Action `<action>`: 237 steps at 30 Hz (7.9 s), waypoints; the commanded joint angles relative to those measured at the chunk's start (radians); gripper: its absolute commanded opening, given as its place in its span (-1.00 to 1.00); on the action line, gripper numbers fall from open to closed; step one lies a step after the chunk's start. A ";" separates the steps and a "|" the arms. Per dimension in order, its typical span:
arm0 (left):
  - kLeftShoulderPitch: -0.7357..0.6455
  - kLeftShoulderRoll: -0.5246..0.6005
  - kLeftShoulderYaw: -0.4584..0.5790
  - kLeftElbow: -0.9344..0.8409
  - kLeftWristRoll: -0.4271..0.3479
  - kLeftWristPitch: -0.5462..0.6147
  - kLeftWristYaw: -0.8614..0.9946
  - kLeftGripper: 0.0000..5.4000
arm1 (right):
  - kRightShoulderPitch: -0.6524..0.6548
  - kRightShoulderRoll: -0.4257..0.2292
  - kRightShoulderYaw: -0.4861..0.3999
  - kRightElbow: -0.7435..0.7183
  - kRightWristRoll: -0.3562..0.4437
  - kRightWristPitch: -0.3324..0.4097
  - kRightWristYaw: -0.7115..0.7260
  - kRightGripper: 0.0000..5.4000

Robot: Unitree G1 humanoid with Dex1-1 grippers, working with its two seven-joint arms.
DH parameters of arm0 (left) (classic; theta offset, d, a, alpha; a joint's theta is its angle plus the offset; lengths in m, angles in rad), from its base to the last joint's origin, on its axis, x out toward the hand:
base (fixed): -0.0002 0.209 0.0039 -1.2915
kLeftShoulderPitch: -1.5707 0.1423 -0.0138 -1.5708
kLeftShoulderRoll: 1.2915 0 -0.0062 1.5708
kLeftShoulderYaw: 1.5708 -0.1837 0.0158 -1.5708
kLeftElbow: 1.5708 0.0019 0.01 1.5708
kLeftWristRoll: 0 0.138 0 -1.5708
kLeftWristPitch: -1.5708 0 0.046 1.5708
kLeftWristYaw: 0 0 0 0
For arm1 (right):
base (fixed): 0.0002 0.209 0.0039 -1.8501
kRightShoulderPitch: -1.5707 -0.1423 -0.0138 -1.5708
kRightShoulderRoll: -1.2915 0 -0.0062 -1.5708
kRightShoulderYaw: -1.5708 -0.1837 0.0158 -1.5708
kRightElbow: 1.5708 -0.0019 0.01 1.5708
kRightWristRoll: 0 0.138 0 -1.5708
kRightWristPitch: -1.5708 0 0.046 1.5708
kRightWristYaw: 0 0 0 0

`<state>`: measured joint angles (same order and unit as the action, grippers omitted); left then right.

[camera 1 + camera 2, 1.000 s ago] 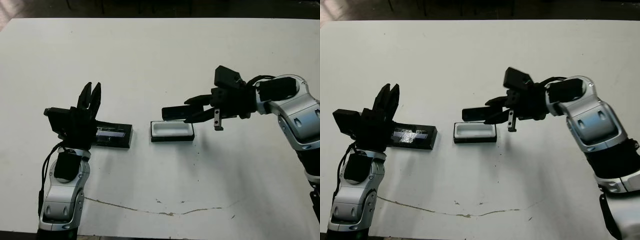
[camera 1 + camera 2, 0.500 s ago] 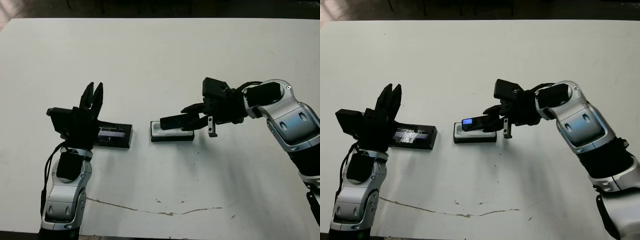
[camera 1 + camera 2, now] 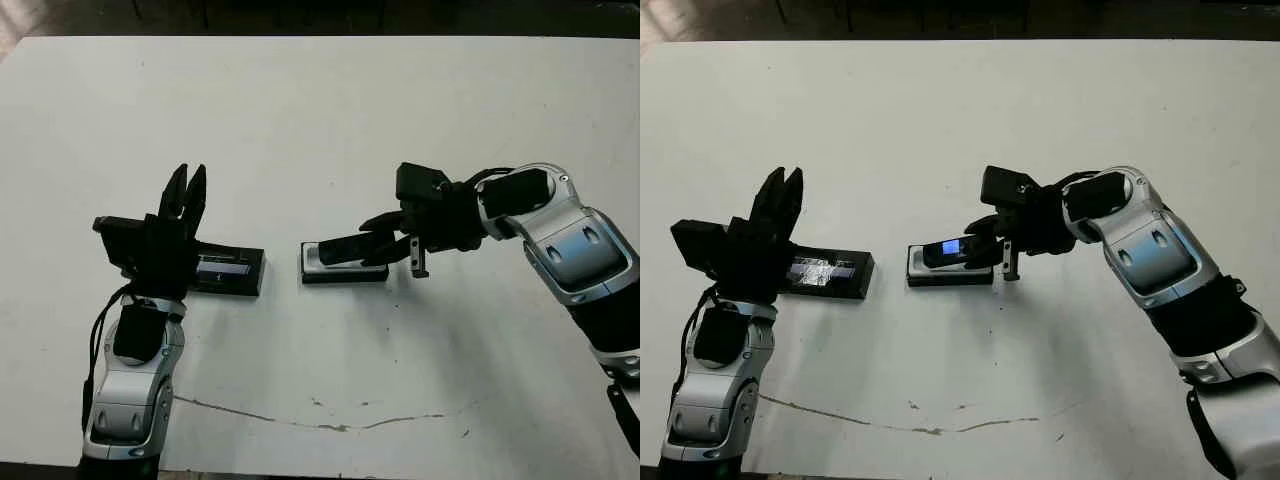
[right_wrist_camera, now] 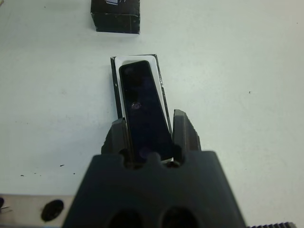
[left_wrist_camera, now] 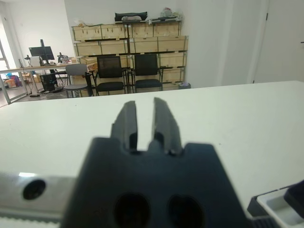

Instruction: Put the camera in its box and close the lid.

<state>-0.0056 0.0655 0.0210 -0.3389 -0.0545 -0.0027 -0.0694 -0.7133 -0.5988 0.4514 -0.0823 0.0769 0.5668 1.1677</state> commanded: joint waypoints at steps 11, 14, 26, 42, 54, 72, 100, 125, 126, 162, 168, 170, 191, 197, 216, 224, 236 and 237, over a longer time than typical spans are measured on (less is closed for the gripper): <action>0.022 0.002 0.002 0.009 0.005 0.007 0.003 -1.00 | -0.002 0.008 0.024 0.009 -0.047 0.024 -0.012 -0.92; 0.022 0.001 0.001 0.009 0.005 0.006 0.003 -1.00 | -0.001 0.008 0.036 0.002 -0.056 0.034 -0.011 -0.92; 0.026 -0.005 -0.004 0.018 0.010 -0.009 0.005 -1.00 | -0.001 0.015 0.064 0.013 -0.061 0.012 0.013 -0.92; 0.038 -0.018 -0.009 0.014 0.027 -0.010 0.014 -1.00 | -0.016 0.044 0.104 0.015 -0.092 0.003 0.006 -0.92; 0.040 -0.028 -0.009 0.023 0.028 -0.022 0.013 -1.00 | -0.039 0.094 0.139 0.038 -0.112 0.019 0.014 -0.92; 0.038 -0.023 0.002 0.020 0.021 -0.012 0.011 -1.00 | -0.070 0.101 0.092 0.083 -0.048 0.005 0.091 -0.62; 0.048 0.012 0.044 0.012 0.021 -0.030 0.000 -1.00 | 0.182 0.148 -0.447 -0.153 0.164 -0.038 -0.346 0.92; -0.422 0.742 -0.012 0.405 -0.246 0.093 -1.078 0.12 | 0.436 0.080 -0.572 -0.053 0.291 -0.208 -0.361 -1.00; -0.446 0.750 -0.038 0.419 -0.236 0.100 -1.113 0.20 | 0.436 0.076 -0.573 -0.050 0.290 -0.209 -0.360 -1.00; -0.592 0.699 -0.347 0.676 0.031 0.134 -1.375 0.92 | 0.401 0.066 -0.524 -0.016 0.278 -0.223 -0.366 -1.00; -0.580 0.690 -0.349 0.742 0.033 0.080 -1.381 0.43 | 0.401 0.063 -0.527 -0.006 0.281 -0.231 -0.359 -1.00; -0.577 0.691 -0.353 0.764 0.044 0.081 -1.371 0.25 | 0.400 0.060 -0.528 -0.005 0.285 -0.223 -0.357 -1.00; -0.506 0.708 -0.184 0.784 -0.104 0.183 -1.350 -0.44 | 0.392 0.051 -0.507 0.003 0.270 -0.217 -0.374 -1.00; -0.420 0.639 -0.035 0.609 -0.228 0.215 -1.175 -0.46 | 0.394 0.058 -0.502 0.010 0.266 -0.232 -0.378 -1.00; -0.437 0.488 -0.224 0.478 -0.135 0.278 -0.972 -0.46 | 0.415 0.067 -0.487 -0.010 0.255 -0.251 -0.393 -1.00; -0.521 0.484 -0.331 0.575 -0.060 0.266 -1.056 -0.46 | 0.415 0.068 -0.489 -0.003 0.266 -0.244 -0.380 -1.00; -0.651 0.442 -0.423 0.736 -0.045 0.209 -1.268 -0.46 | 0.418 0.063 -0.492 -0.011 0.271 -0.239 -0.371 -1.00; -0.652 0.443 -0.428 0.732 -0.042 0.214 -1.275 -0.46 | 0.419 0.060 -0.491 -0.018 0.267 -0.233 -0.376 -1.00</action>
<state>-0.6858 0.5108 -0.3743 0.3746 -0.1241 0.1917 -1.3208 -0.3150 -0.5286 -0.0416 -0.1000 0.3458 0.3206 0.7912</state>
